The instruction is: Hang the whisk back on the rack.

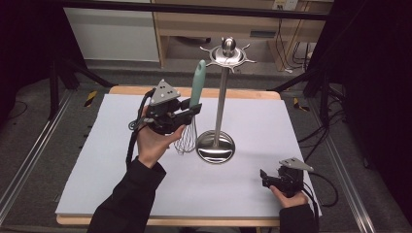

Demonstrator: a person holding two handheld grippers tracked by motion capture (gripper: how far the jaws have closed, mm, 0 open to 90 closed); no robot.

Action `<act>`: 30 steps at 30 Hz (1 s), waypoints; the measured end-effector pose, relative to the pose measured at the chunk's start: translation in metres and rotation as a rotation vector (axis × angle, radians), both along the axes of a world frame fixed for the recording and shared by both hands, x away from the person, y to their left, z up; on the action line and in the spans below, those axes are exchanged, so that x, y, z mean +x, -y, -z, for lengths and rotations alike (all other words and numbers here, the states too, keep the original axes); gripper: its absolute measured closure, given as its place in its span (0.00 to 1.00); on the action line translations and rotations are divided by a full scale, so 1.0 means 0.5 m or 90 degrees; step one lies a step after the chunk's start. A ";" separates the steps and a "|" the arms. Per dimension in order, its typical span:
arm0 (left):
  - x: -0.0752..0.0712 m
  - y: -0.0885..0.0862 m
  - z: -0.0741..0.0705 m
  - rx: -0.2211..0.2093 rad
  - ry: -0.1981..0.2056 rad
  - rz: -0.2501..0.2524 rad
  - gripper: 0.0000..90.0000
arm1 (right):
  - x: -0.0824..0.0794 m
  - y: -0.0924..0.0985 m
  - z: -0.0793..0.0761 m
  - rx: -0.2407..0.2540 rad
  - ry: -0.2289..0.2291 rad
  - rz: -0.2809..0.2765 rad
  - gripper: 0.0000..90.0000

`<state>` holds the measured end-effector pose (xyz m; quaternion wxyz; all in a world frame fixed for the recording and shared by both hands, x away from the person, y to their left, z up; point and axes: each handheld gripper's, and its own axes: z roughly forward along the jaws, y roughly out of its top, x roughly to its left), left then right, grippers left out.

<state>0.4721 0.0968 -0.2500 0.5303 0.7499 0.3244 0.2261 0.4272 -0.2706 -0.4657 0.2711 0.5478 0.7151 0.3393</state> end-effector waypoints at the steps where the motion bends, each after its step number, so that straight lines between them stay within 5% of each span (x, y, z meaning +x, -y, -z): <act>1: 0.002 0.004 0.000 -0.002 -0.001 0.001 0.76 | 0.000 0.000 0.000 0.000 0.000 0.001 0.12; 30: 0.045 0.045 0.010 0.010 -0.011 -0.004 0.76 | 0.000 0.000 0.000 0.002 0.000 0.000 0.12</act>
